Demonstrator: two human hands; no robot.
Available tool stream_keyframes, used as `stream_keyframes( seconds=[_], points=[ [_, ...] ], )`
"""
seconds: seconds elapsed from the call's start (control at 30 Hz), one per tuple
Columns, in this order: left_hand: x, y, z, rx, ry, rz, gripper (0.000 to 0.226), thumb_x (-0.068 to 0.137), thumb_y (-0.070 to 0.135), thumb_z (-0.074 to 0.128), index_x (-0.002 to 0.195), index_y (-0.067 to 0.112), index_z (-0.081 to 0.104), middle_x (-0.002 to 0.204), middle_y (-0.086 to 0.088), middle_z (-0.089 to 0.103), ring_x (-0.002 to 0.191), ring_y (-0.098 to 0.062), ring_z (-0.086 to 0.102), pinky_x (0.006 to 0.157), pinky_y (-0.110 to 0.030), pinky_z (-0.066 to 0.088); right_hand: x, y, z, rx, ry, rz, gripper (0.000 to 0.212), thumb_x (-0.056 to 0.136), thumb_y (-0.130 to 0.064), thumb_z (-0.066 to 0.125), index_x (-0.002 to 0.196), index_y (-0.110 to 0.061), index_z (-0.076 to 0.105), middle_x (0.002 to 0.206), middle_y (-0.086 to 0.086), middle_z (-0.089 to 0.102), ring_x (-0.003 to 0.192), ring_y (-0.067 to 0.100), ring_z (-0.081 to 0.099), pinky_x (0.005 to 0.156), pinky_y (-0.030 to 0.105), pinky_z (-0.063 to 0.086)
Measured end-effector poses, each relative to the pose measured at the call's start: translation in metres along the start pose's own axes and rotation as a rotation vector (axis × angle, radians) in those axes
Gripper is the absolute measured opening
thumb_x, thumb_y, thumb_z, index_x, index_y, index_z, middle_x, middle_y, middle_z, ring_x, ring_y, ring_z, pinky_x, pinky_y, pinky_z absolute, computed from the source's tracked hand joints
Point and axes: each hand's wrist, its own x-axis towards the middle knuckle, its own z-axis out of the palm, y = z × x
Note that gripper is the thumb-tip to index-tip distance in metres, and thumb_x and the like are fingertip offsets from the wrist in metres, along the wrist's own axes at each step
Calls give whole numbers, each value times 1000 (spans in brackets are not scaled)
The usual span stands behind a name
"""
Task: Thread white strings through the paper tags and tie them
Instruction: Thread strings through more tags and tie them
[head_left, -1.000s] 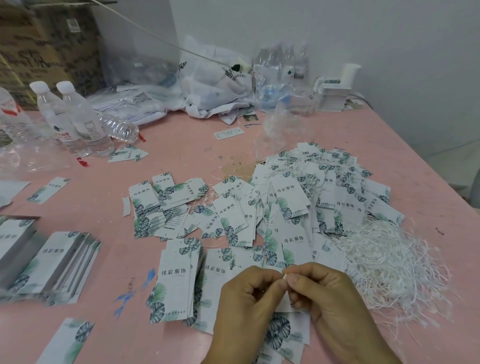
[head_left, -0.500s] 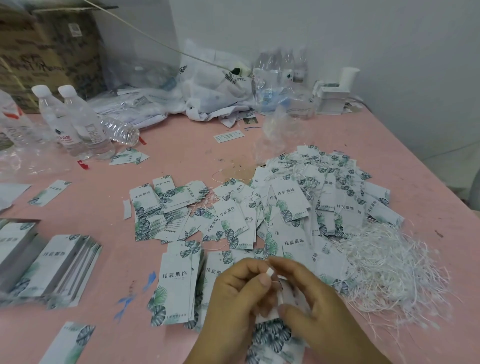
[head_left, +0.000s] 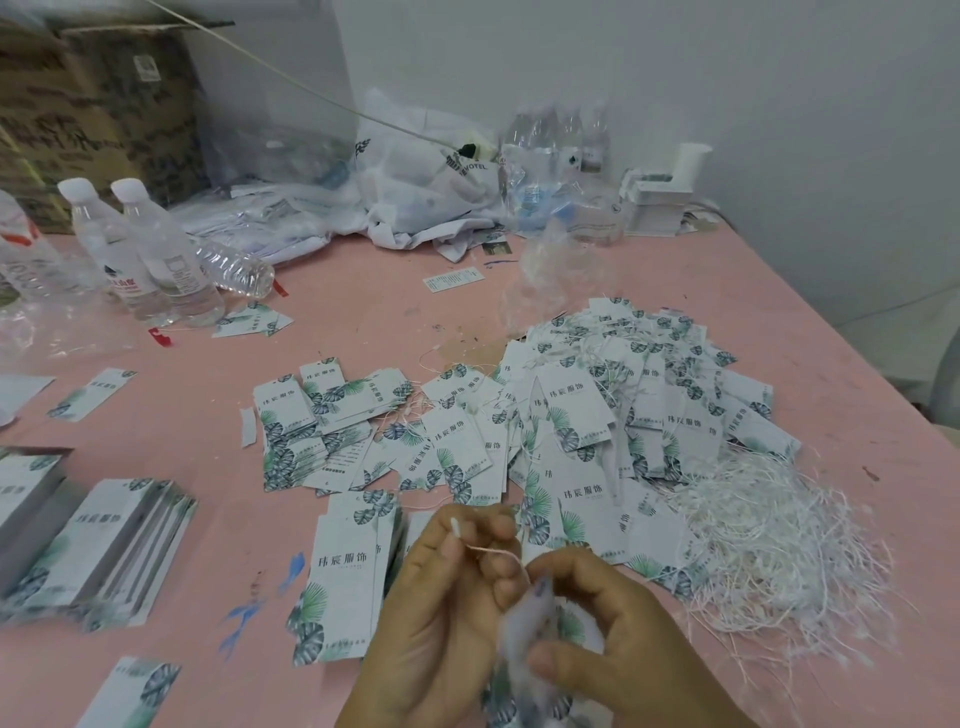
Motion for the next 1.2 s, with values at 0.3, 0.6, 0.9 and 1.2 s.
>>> stream_keyframes(
  seconds=[0.3,0.6,0.9,1.2],
  points=[
    [9,15,-12,-168,110,77,21,102,12,50,110,-1,64,116,-21,60,105,-26,60,97,-31,48,1,0,-2,272,71,131,24,79,-38,71,95,-20,70,94,16,73,88,40,67,84,51,52],
    [4,-24,-14,1040,400,82,9,78,15,75,72,20,71,60,-6,64,52,-11,55,53,-19,46,15,15,-10,816,296,205,27,71,-9,61,95,-6,74,102,31,69,81,35,68,70,42,54],
    [-2,-31,-7,1476,230,319,26,82,32,77,67,45,61,67,13,56,53,1,46,52,-11,35,16,16,-3,712,422,150,29,69,-4,65,97,0,72,98,31,69,79,39,68,71,41,55],
    [2,-31,-11,1516,298,332,28,76,16,74,88,40,68,79,17,63,66,-3,59,59,-9,42,38,-6,-33,558,534,217,15,79,-9,64,91,-15,73,98,14,75,86,31,71,78,50,54]
  ],
)
